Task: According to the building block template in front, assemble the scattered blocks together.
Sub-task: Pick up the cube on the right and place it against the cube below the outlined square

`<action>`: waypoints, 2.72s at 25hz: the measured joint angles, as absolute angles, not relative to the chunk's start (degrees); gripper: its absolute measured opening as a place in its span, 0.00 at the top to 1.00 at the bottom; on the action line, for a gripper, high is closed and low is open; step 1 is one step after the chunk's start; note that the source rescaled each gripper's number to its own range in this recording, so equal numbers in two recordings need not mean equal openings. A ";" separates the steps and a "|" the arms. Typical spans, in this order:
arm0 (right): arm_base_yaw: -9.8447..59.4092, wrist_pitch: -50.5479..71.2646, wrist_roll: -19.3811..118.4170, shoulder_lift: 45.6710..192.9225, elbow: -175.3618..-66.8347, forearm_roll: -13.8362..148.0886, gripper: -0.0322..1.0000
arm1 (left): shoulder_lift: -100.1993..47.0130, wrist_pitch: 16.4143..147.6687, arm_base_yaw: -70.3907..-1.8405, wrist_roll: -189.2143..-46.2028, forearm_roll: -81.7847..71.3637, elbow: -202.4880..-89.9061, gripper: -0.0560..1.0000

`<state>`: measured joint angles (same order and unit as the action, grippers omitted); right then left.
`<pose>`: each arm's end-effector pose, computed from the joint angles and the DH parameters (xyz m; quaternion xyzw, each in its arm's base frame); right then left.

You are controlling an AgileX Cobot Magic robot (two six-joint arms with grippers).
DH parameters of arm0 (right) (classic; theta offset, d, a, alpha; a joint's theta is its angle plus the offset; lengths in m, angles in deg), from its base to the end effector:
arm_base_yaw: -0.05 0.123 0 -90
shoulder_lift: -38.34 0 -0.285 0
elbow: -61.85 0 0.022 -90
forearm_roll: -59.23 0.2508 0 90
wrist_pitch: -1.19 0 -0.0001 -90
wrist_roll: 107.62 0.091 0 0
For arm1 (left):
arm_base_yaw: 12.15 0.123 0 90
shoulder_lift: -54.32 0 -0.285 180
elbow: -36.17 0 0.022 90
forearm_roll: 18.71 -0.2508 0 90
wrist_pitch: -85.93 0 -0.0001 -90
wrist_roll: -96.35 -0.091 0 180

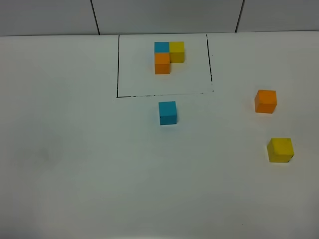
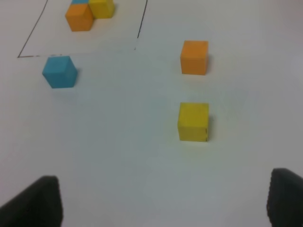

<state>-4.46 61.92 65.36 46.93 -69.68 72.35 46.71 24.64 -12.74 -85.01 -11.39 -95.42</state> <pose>-0.0025 0.0183 0.2796 -0.0223 0.8503 0.0621 0.5221 -0.0065 -0.0101 0.2779 0.0174 0.8521 -0.0603 0.5195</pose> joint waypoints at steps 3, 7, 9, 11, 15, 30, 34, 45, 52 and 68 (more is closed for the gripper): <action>-4.46 61.92 65.36 46.93 -69.68 72.35 0.25 | 46.71 24.64 -12.74 -85.01 -11.39 -95.42 0.30; -4.46 61.92 65.36 46.93 -69.68 72.35 0.25 | 46.71 24.64 -12.74 -85.01 -11.39 -95.42 0.30; -4.41 61.92 65.57 46.93 -69.68 72.35 0.25 | 46.71 24.64 -12.74 -85.01 -11.39 -95.42 0.30; -4.35 61.92 65.97 46.93 -69.68 72.35 0.25 | 46.71 24.64 -12.74 -85.01 -11.39 -95.42 0.30; -4.35 62.00 66.00 46.93 -69.68 72.30 0.25 | 46.71 24.64 -12.74 -85.01 -11.39 -95.42 0.30; -4.26 66.27 71.95 67.73 -71.89 69.75 0.19 | 46.71 24.64 -12.74 -85.01 -11.39 -95.42 0.30; -4.26 58.13 70.98 80.59 -72.90 69.75 0.12 | 46.71 24.64 -12.74 -85.01 -11.39 -95.42 0.30; -4.26 44.14 67.77 124.53 -92.91 71.18 0.11 | 46.71 24.64 -12.74 -85.01 -11.39 -95.37 0.30; -3.18 43.85 65.31 143.52 -105.97 70.53 0.11 | 46.71 24.64 -12.74 -85.01 -11.39 -95.37 0.30; -0.80 40.58 65.52 162.49 -118.82 68.31 0.13 | 46.71 24.64 -12.74 -85.01 -11.39 -95.37 0.30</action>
<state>-0.80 40.58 65.52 162.49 -118.82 68.31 46.71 24.64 -12.74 -85.01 -11.39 -95.37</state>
